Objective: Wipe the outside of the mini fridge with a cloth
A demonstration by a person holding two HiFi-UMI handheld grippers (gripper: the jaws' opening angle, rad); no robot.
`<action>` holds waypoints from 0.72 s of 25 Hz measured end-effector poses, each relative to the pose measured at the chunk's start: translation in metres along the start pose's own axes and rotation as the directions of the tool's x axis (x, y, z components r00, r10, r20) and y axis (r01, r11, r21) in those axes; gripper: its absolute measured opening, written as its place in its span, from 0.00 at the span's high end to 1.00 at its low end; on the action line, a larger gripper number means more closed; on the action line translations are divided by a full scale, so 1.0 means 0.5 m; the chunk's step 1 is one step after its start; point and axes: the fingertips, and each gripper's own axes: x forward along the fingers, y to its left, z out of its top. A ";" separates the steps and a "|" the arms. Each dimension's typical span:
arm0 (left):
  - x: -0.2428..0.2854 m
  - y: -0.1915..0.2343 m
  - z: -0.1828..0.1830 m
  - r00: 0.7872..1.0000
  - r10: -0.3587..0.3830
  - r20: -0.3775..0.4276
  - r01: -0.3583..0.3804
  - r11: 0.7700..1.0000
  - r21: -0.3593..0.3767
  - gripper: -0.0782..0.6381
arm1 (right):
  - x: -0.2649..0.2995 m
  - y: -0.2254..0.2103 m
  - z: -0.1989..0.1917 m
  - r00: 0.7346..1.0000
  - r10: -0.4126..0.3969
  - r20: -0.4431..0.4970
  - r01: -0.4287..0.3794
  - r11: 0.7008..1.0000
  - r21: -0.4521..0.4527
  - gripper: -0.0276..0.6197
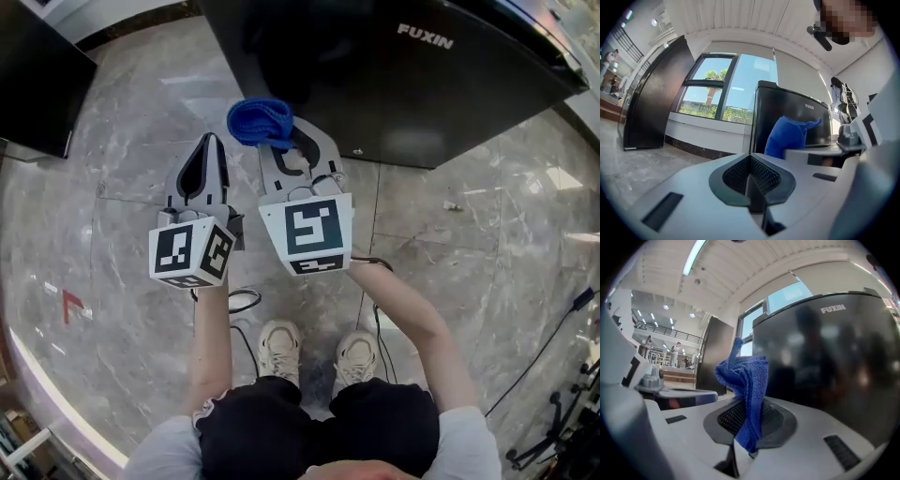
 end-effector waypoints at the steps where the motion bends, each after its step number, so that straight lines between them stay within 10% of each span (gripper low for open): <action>1: -0.003 0.010 0.001 1.000 0.009 0.010 -0.009 1.000 -0.001 0.88 | 0.016 0.009 -0.010 1.000 -0.002 -0.007 0.002 1.000 -0.013 0.85; 18: -0.004 0.060 -0.033 0.999 0.052 -0.005 -0.052 0.998 -0.030 0.88 | 0.108 0.003 -0.046 0.994 -0.107 -0.029 0.103 0.988 -0.111 0.85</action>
